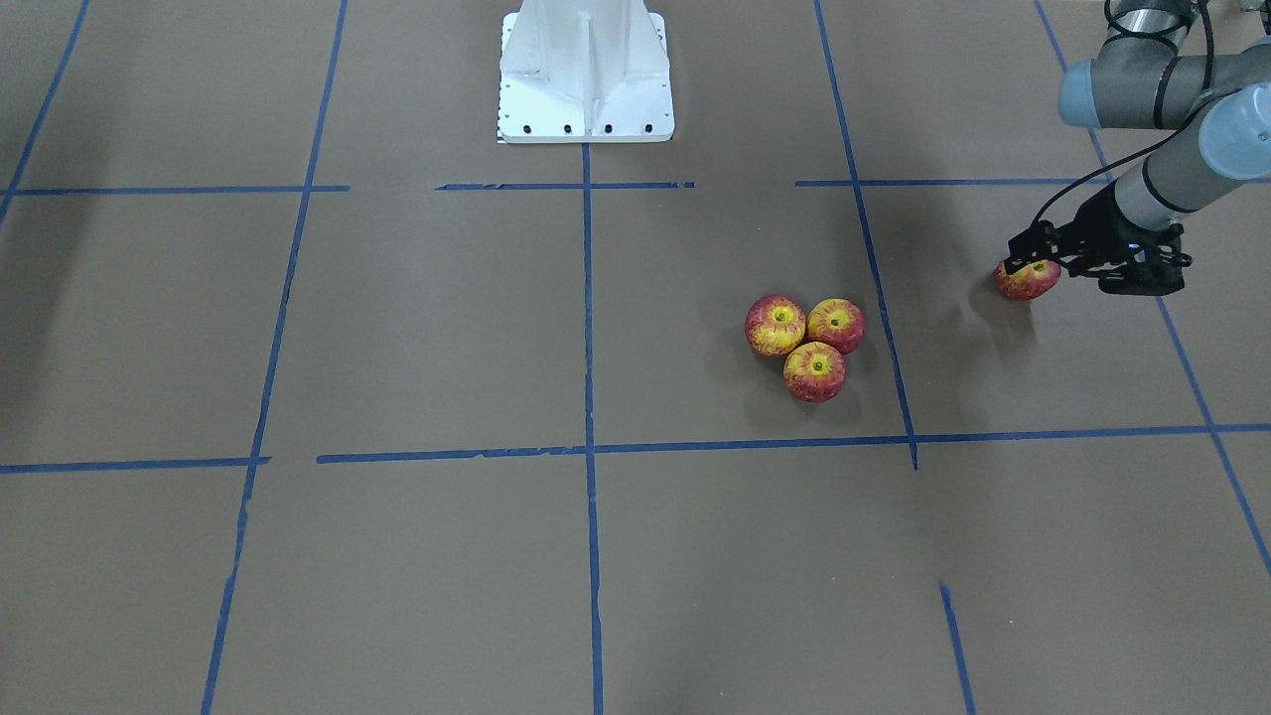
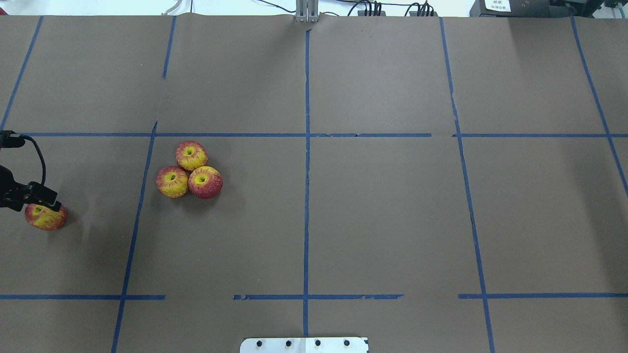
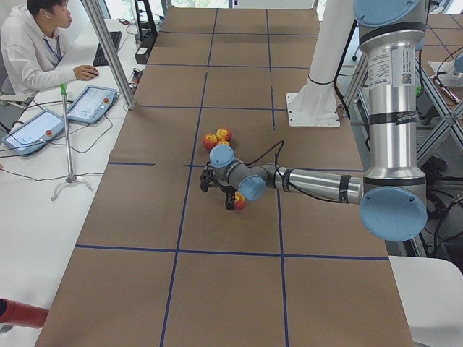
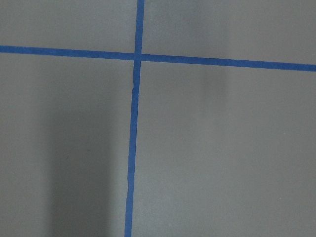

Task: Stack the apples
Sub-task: 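Lower the left gripper onto the lone red-yellow apple and grasp it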

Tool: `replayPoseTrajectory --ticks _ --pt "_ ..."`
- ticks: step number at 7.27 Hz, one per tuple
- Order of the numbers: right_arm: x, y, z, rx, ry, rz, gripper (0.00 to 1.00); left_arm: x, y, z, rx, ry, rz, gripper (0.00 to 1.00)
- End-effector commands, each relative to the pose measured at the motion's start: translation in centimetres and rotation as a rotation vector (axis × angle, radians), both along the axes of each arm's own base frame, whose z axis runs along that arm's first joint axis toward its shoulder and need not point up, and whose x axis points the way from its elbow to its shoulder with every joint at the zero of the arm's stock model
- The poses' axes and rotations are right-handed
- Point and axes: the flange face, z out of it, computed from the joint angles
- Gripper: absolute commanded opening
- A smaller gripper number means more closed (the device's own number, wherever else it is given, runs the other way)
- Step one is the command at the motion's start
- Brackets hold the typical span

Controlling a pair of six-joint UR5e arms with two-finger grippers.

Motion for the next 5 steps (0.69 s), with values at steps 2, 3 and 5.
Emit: replayPoseTrajectory --ticks 2,3,5 --pt "0.0 0.0 0.0 0.000 0.000 0.000 1.00 2.3 0.2 1.7 -0.021 -0.018 0.043 1.00" --pt "0.0 0.0 0.0 0.000 0.000 0.000 1.00 3.0 0.5 1.8 -0.021 -0.019 0.059 0.83" --pt "0.0 0.0 0.0 0.000 0.000 0.000 1.00 3.1 0.3 -0.5 0.001 0.005 0.052 0.00"
